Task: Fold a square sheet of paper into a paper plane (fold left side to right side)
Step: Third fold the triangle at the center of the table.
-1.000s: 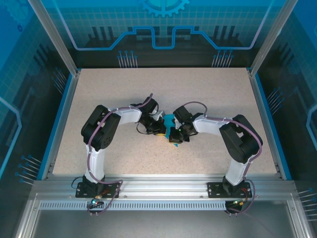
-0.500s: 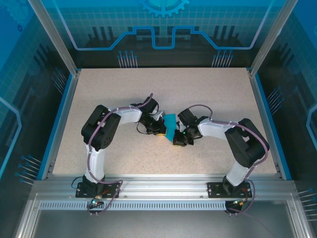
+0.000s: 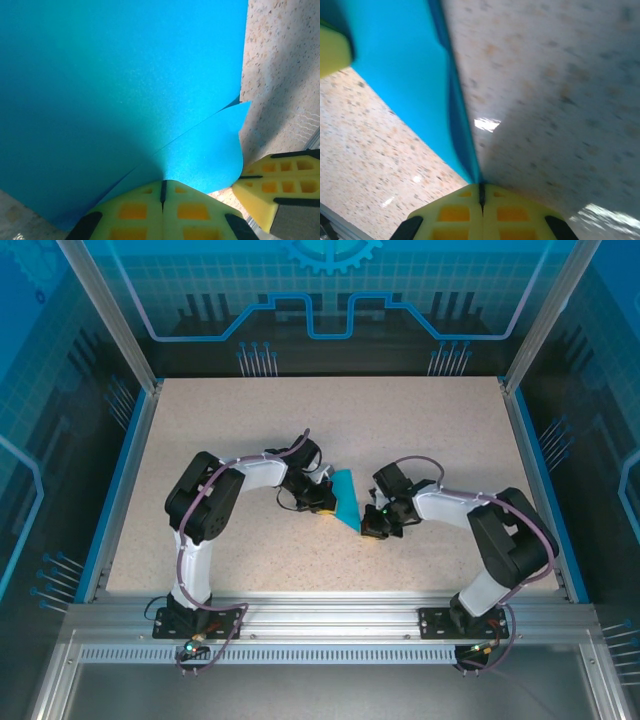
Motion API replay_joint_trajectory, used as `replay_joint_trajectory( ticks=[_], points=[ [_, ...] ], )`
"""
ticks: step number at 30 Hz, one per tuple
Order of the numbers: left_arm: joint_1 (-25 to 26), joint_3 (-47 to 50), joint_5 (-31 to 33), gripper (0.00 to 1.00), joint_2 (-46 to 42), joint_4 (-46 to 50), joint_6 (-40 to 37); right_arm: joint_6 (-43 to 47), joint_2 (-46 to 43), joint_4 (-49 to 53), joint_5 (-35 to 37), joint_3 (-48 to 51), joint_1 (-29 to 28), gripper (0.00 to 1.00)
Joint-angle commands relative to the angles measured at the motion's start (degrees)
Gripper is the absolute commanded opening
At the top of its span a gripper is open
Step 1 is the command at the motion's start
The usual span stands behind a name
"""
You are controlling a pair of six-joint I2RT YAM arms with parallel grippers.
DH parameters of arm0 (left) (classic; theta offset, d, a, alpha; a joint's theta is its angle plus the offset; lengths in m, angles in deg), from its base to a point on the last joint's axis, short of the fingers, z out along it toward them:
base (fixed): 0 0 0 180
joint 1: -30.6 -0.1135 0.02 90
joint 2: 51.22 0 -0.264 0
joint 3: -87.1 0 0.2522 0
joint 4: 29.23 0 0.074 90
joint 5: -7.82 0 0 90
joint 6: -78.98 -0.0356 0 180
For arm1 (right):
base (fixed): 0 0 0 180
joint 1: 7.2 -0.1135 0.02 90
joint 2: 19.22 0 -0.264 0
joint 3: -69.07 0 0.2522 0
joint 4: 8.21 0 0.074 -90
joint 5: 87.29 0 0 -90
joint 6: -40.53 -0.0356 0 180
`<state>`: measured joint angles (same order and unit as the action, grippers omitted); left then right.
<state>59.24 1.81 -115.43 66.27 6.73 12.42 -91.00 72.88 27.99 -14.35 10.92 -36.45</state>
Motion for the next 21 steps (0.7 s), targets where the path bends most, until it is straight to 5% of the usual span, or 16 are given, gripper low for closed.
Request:
replay_joint_trajectory(
  ticks=[1,7,21],
  points=[
    [-0.4,0.9,7.1,0.03,3.3,4.7,-1.3,2.3,-2.6,6.8,0.2,-0.6,0.9,0.00],
    [-0.3,0.8,6.6,0.03,3.1,4.4,-1.0,3.2,-3.6,3.1,-3.2,-4.8,-0.8,0.00],
    [-0.2,0.5,4.6,0.06,0.5,3.8,-0.7,1.7,9.4,0.0,-2.8,-8.9,-1.3,0.00]
  ],
)
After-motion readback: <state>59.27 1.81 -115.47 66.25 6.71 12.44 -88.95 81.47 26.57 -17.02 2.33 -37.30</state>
